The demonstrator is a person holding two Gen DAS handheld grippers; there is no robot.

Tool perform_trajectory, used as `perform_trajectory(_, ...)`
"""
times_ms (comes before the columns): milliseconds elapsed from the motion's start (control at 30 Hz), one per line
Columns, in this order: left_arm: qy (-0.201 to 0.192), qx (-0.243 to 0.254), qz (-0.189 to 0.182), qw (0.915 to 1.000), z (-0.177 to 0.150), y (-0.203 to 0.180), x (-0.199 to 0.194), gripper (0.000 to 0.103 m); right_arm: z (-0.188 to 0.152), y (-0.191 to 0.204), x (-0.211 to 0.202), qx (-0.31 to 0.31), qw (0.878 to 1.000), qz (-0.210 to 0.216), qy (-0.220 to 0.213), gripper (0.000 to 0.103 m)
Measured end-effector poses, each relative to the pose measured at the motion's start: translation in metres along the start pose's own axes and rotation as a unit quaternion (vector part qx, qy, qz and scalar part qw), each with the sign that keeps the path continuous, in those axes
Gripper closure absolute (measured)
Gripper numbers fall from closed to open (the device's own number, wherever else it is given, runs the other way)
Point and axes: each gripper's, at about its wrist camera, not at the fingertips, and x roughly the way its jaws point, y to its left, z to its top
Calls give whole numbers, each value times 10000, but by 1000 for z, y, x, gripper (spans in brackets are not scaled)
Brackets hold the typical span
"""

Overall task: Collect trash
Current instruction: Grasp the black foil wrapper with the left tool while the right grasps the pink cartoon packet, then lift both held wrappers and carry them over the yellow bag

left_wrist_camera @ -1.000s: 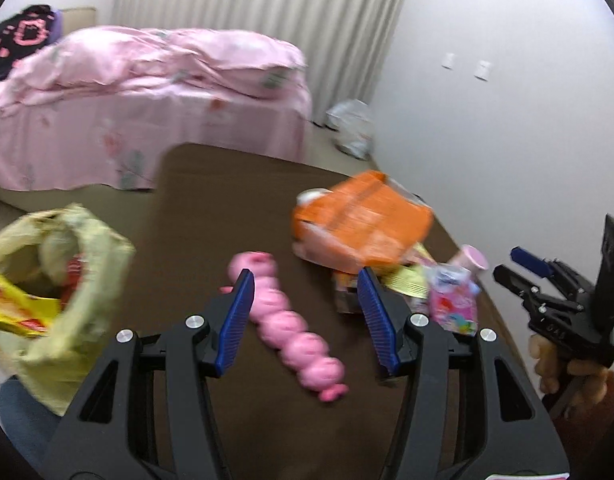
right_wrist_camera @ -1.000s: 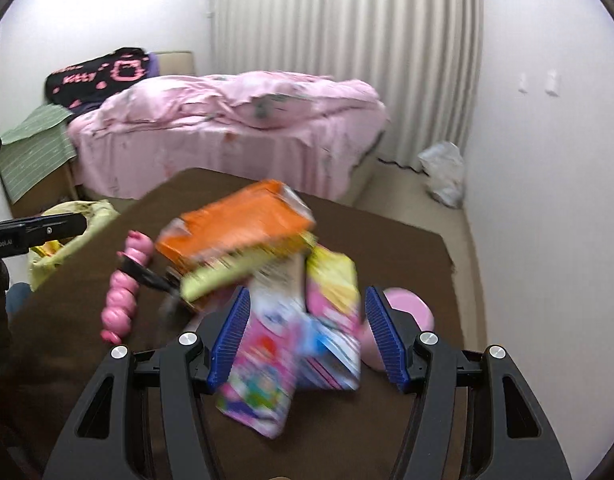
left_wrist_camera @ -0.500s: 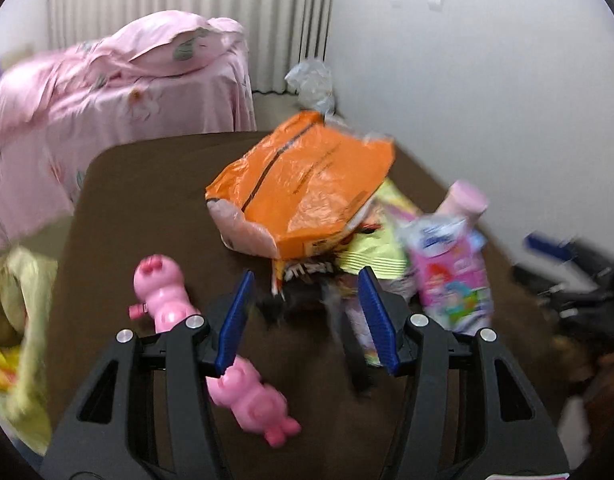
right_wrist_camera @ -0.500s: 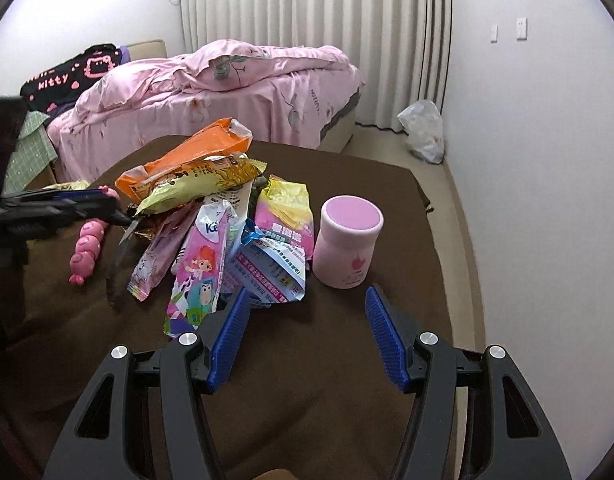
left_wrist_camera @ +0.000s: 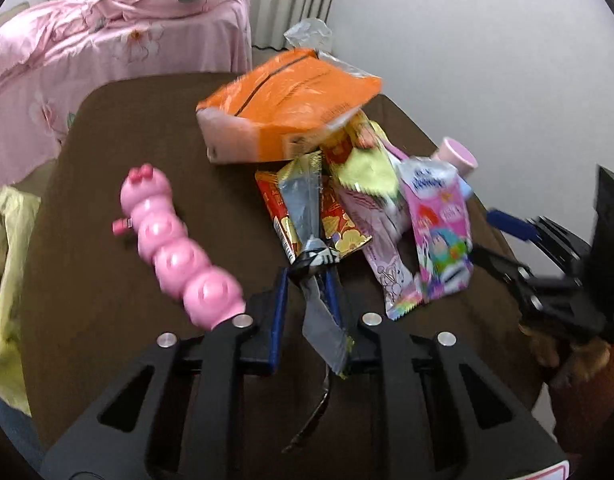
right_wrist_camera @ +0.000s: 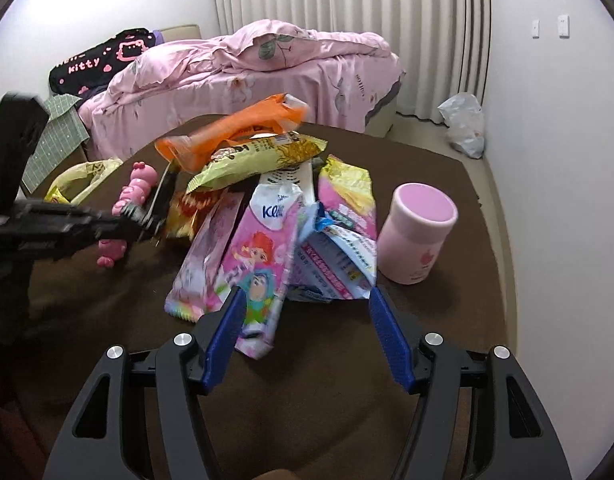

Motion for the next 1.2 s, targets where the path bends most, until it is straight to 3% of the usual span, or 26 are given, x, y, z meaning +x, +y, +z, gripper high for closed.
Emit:
perform_trajectory(100,-22,-66,-38,10000,-9,2,-8,70,1,4,4,97,9998,171,-59,45)
perform_trajectory(333,-331,135,-78,9993,-6,-2,-34,58,-1,11,23,204,9989,394,146,68)
perform_trajectory(433,-371,76,-20,9993,-5,2,-40,56,-6,13,26,265,9964,761,244,93)
perform_trajectory(467,-342,28,-18,9994,-6,3,-40,55,-7,12,23,345,9949,921,198,97)
perform_trajectory(700,-105,177,145,9997,-10,-12,-26,55,-6,9,-14,445,9948,852,-345,100)
perform_trajectory(933,93,377,239,9990,-12,-21,-1,55,-10,-1,-24,431,9968,554,-386,100)
perform_trajectory(1000,280,365,9,9989,-14,-23,11,55,-12,-4,-22,523,9966,526,-352,100)
perform_trajectory(1100,461,267,-642,9965,-19,-25,15,55,-15,-9,-21,578,9966,477,-345,100)
perform_trajectory(1200,369,283,-585,9972,-21,-24,10,55,-18,-13,-19,638,9963,463,-330,100)
